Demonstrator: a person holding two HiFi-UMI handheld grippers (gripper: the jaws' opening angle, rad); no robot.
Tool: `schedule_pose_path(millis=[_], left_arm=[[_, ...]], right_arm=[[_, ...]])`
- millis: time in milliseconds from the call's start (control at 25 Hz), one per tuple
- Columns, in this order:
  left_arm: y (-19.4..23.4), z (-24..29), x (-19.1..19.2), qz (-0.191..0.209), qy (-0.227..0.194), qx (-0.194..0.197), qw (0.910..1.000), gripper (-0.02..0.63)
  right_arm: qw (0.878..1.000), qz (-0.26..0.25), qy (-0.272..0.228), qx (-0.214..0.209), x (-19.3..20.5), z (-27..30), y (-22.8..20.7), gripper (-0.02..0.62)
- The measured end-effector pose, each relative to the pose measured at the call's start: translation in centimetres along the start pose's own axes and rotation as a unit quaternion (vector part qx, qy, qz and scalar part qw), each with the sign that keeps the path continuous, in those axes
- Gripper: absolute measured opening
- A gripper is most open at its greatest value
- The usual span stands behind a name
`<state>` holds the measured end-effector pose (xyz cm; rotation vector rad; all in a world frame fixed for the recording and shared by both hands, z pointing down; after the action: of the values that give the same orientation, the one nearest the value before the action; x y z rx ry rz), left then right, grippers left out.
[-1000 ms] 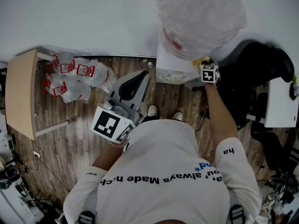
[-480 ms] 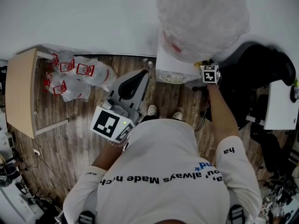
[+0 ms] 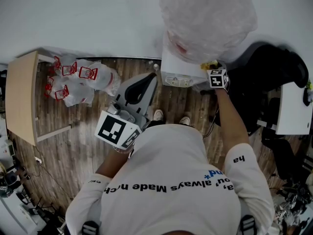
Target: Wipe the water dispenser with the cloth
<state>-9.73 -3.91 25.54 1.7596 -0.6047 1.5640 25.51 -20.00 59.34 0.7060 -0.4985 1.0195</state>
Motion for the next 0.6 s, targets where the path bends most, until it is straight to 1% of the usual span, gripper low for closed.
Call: schedule_pose_path(millis=[160,600], left_arm=[[-0.3,-0.3,0.0,0.001,0.000,0.000,1.0000,0.020],[-1.3,-1.0,0.0,0.002,0.000,-0.001,1.0000,0.020]], right_arm=[[1.000,-0.010,0.003,0.004,0.4,-0.6,0.2,0.046],[1.000,-0.015,0.001,0.006,1.2,-1.5,0.8,0.046]])
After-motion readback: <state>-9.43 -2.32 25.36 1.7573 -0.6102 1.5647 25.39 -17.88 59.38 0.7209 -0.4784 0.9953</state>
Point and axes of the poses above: the fingertips, and each gripper's own axes: z forward along the fingers, y to its left, x out of its underside, the point moved 7 cm from there along -z, backward along the fingers
